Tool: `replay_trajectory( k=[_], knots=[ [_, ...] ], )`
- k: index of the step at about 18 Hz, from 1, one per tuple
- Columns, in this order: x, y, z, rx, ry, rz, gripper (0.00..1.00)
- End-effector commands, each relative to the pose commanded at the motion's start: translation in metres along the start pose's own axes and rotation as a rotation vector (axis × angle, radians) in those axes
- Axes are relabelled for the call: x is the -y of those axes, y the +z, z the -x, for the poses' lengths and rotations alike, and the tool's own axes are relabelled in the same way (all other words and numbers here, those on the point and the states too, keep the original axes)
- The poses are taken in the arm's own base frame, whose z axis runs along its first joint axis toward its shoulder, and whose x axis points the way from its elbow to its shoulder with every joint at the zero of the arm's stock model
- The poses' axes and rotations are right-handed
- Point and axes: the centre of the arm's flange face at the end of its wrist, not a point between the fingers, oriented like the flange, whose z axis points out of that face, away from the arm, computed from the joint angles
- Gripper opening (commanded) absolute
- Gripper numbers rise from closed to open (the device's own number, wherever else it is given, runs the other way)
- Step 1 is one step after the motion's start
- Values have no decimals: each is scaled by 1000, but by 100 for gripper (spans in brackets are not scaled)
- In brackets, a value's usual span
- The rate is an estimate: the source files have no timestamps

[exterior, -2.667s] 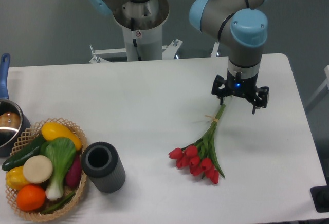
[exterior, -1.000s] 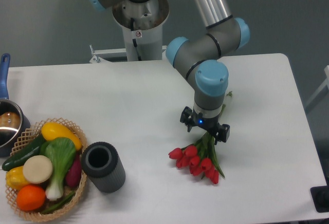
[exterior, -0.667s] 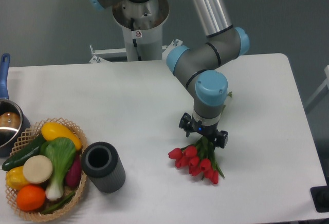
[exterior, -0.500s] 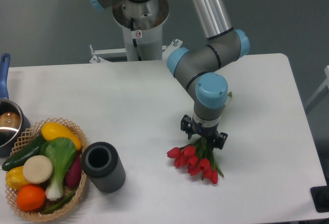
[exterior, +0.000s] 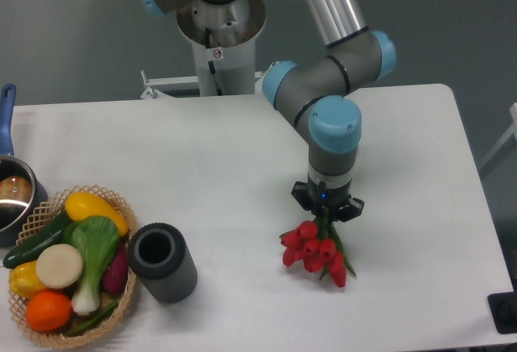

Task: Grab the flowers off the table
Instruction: 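Lift the red tulip bunch up off the table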

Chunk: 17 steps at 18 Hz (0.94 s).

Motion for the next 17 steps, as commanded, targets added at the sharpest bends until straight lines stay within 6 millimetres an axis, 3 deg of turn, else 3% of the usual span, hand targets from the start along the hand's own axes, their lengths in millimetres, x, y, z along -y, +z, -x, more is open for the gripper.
replay_trajectory(
  k=[5, 11, 17],
  knots=[
    [-13, -41, 21, 43, -37, -18, 0],
    [-5, -97, 57, 31, -52, -4, 0],
    [-21, -111, 80, 4, 37, 45, 0]
  ],
)
